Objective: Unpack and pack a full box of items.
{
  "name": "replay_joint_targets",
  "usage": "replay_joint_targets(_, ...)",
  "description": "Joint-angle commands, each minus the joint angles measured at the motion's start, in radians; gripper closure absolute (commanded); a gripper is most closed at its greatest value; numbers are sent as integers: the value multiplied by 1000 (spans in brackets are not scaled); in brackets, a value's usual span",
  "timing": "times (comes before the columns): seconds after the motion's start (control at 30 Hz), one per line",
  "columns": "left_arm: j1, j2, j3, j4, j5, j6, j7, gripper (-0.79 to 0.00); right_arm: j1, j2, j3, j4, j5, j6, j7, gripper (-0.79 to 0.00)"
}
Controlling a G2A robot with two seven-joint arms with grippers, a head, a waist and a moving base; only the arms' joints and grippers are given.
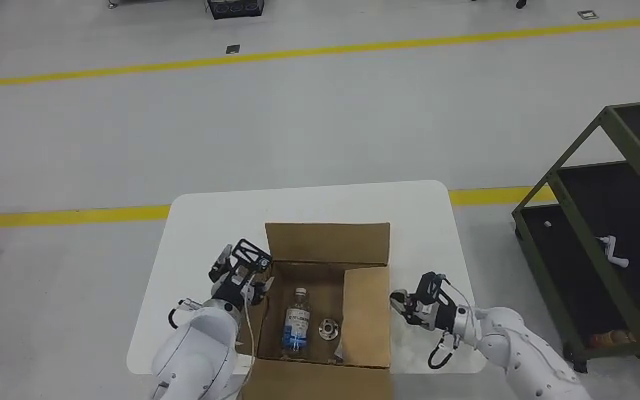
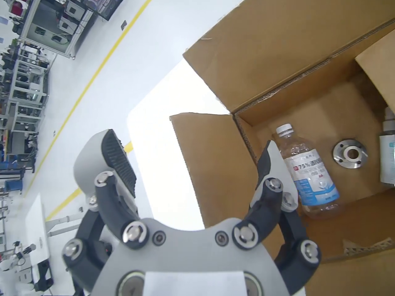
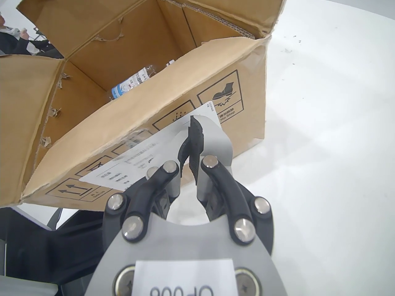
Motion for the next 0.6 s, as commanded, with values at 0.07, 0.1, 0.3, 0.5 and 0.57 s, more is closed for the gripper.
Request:
replay_joint_targets(0.07,-9,-3,-1,-4,-68,-18,-17,-785,37,-17,-44,19,-2,5,11,0)
replay_joint_targets(0.1,-13,-4,-1,-7,-71,-22,-20,-785,46,-21,-56,24,-1,5,11,0)
replay_joint_targets(0.3,-26,-6,-12,-15,-119,-28,-28,-785,98,-50,-122,70,-4,6,8,0)
replay_joint_targets(0.5,-37,-8,-25,-17,-252,-67,-53,-785,116,-62,-152,112,-22,-32,-3,0)
replay_joint_targets(0.57,-45,-8,-34,-20,-290,-89,-71,-785,114,-64,-158,115,-29,-42,-6,0)
